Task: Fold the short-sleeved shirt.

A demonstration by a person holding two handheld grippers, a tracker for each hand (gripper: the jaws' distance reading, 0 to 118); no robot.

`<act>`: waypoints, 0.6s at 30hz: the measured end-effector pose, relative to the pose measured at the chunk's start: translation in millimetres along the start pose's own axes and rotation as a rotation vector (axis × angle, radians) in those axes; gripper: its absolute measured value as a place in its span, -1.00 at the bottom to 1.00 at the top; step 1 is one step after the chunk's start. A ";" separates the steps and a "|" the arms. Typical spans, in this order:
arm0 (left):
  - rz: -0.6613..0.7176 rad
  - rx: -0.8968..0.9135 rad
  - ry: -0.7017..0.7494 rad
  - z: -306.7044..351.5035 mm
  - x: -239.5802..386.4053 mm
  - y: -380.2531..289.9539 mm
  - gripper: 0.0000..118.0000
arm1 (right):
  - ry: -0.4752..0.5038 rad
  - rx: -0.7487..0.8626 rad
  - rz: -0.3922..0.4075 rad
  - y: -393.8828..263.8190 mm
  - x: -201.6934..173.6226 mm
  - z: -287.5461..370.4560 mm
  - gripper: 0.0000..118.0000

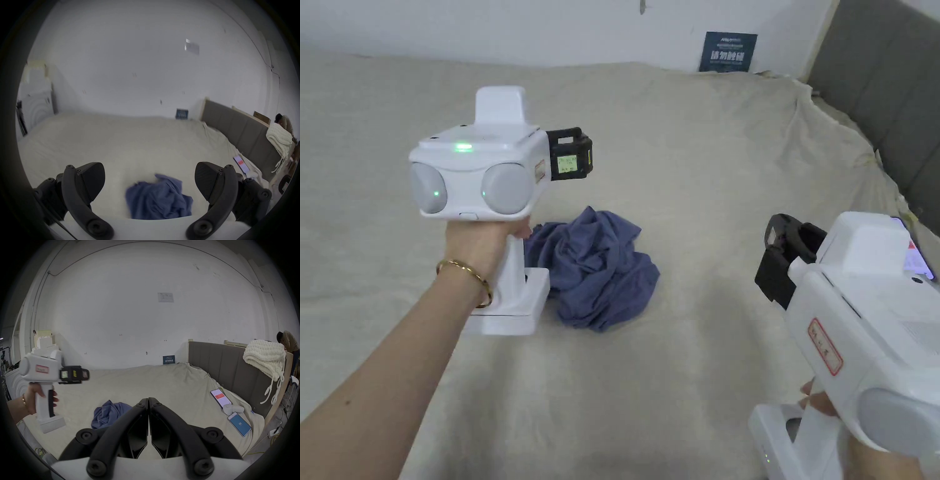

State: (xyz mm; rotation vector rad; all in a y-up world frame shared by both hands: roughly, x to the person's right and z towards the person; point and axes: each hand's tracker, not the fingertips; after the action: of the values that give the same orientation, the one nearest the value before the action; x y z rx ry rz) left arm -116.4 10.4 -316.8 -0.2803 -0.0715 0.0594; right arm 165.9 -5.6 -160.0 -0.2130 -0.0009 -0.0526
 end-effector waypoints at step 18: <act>-0.084 0.112 0.181 120.0 -59.8 -79.7 -0.22 | 0.060 0.093 0.071 1.0 -40.2 -1.0 -1.00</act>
State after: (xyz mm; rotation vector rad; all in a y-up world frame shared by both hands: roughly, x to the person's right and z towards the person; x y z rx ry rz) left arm -181.5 -37.3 -183.4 -0.1694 0.0996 -0.0454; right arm 125.8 -2.7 -161.5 -0.1181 0.0638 0.0123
